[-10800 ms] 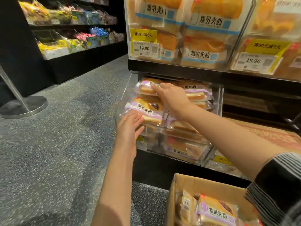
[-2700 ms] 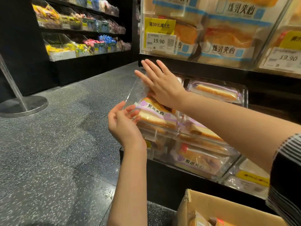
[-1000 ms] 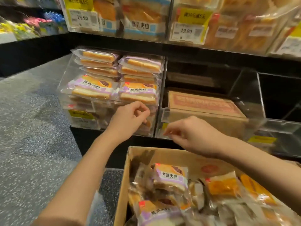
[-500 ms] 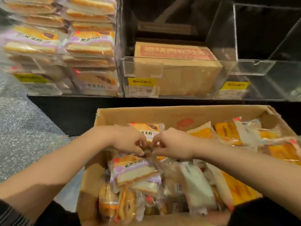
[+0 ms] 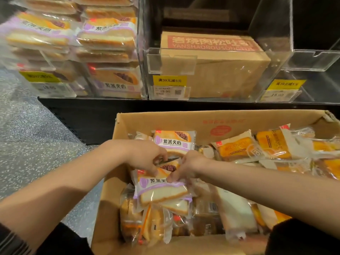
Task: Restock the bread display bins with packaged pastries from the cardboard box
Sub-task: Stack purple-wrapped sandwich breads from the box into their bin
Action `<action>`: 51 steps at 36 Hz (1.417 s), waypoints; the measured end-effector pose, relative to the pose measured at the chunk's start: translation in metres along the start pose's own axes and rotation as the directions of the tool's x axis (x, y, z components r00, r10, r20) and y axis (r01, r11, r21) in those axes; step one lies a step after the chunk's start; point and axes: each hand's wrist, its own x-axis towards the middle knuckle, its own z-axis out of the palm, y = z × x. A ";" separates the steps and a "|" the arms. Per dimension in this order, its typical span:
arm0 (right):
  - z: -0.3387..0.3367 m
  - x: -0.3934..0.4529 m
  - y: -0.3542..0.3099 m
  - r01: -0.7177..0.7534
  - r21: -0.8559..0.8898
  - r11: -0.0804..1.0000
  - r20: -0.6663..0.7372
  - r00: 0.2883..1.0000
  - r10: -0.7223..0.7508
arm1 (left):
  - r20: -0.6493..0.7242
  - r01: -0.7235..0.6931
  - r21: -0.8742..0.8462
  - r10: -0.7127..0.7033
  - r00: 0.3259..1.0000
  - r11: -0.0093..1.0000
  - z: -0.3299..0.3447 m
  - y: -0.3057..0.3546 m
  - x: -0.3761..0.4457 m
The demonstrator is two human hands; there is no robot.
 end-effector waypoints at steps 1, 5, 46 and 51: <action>-0.002 -0.002 -0.001 -0.003 0.032 0.999 0.004 1.000 0.003 | -0.001 -0.007 -0.039 0.007 1.000 0.999 0.000 -0.001 -0.001; -0.019 -0.016 -0.006 0.049 0.186 0.981 0.024 0.998 -0.054 | -0.042 -0.031 -0.200 0.023 0.999 0.979 -0.007 -0.006 -0.014; -0.034 0.016 -0.001 0.267 -0.781 0.564 -0.171 0.778 -0.605 | -0.391 -0.412 -0.901 -0.665 0.636 0.135 -0.049 -0.055 -0.075; -0.050 -0.005 -0.017 0.454 -0.512 0.730 -0.196 0.766 -0.613 | -0.398 -0.532 -0.846 -0.710 0.580 0.039 -0.057 -0.057 -0.094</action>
